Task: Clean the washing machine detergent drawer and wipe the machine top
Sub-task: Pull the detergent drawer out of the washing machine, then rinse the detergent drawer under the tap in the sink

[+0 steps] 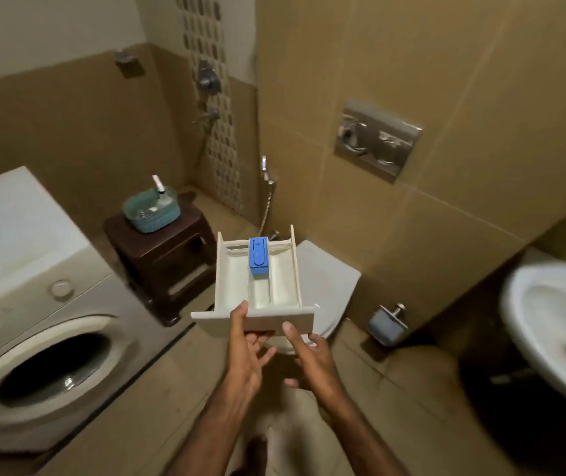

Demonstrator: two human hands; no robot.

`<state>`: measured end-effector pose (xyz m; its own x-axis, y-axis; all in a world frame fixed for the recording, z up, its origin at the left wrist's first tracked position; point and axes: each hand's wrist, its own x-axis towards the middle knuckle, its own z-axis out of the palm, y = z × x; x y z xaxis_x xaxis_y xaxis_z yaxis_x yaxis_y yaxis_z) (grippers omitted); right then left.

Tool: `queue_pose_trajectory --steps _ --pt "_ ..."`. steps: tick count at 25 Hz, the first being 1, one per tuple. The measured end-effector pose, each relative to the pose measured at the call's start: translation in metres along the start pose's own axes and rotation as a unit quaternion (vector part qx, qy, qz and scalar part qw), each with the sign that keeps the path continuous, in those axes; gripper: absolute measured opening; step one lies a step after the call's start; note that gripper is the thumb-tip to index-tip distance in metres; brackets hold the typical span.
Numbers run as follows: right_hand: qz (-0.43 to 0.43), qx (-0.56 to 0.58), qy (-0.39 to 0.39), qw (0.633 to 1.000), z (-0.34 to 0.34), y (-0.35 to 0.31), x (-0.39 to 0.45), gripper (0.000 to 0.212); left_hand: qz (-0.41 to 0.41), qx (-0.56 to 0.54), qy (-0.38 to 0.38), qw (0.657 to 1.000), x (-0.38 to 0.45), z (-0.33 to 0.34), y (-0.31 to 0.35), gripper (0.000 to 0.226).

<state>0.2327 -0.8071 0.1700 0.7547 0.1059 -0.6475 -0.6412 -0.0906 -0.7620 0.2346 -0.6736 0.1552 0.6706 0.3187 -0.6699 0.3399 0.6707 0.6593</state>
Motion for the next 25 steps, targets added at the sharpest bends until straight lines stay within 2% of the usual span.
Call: queue_pose_trajectory --steps 1,3,5,6,7,9,10,12,13,16,19,21,22,24,25 --pt "-0.013 0.036 0.02 0.999 -0.012 0.0 0.001 0.055 -0.009 0.013 -0.014 1.0 -0.004 0.023 -0.011 0.054" --pt "-0.036 0.088 0.044 0.994 -0.035 -0.004 0.005 0.075 -0.021 0.017 -0.038 0.999 -0.007 0.066 -0.033 0.054" --pt "-0.054 0.135 0.083 0.986 -0.062 -0.008 0.013 0.086 -0.05 0.023 -0.087 0.995 -0.011 0.105 -0.056 0.07" --pt "-0.054 0.164 0.113 0.978 -0.075 -0.01 0.019 0.085 -0.069 0.03 -0.107 0.991 -0.014 0.124 -0.066 0.074" --pt "-0.054 0.201 0.142 0.968 -0.088 -0.015 0.023 0.081 -0.084 0.034 -0.126 0.988 -0.019 0.14 -0.074 0.068" --pt "-0.048 0.287 0.202 0.935 -0.115 -0.024 0.033 0.07 -0.132 0.013 -0.173 0.976 -0.026 0.173 -0.093 0.042" --pt "-0.049 0.328 0.233 0.914 -0.13 -0.027 0.038 0.067 -0.165 0.004 -0.196 0.967 -0.032 0.191 -0.1 0.037" --pt "-0.053 0.381 0.283 0.878 -0.155 -0.03 0.046 0.072 -0.192 0.018 -0.238 0.952 -0.034 0.218 -0.112 0.042" --pt "-0.051 0.39 0.307 0.867 -0.168 -0.031 0.049 0.07 -0.182 0.051 -0.251 0.949 -0.032 0.23 -0.118 0.041" --pt "-0.049 0.386 0.37 0.844 -0.203 -0.03 0.051 0.042 -0.126 0.191 -0.283 0.931 -0.018 0.249 -0.14 0.046" --pt "-0.064 0.385 0.417 0.821 -0.233 -0.033 0.05 0.018 -0.103 0.303 -0.36 0.876 -0.004 0.256 -0.15 0.072" --pt "-0.078 0.384 0.443 0.806 -0.253 -0.033 0.05 0.017 -0.08 0.368 -0.387 0.842 0.005 0.26 -0.155 0.08" --pt "-0.08 0.382 0.451 0.803 -0.263 -0.032 0.051 0.017 -0.066 0.387 -0.383 0.836 0.009 0.259 -0.156 0.079" --pt "-0.079 0.379 0.463 0.797 -0.283 -0.03 0.051 0.017 -0.022 0.412 -0.314 0.855 0.021 0.256 -0.157 0.081" --pt "-0.08 0.378 0.468 0.794 -0.296 -0.028 0.051 0.017 -0.007 0.399 -0.268 0.877 0.028 0.257 -0.157 0.084"
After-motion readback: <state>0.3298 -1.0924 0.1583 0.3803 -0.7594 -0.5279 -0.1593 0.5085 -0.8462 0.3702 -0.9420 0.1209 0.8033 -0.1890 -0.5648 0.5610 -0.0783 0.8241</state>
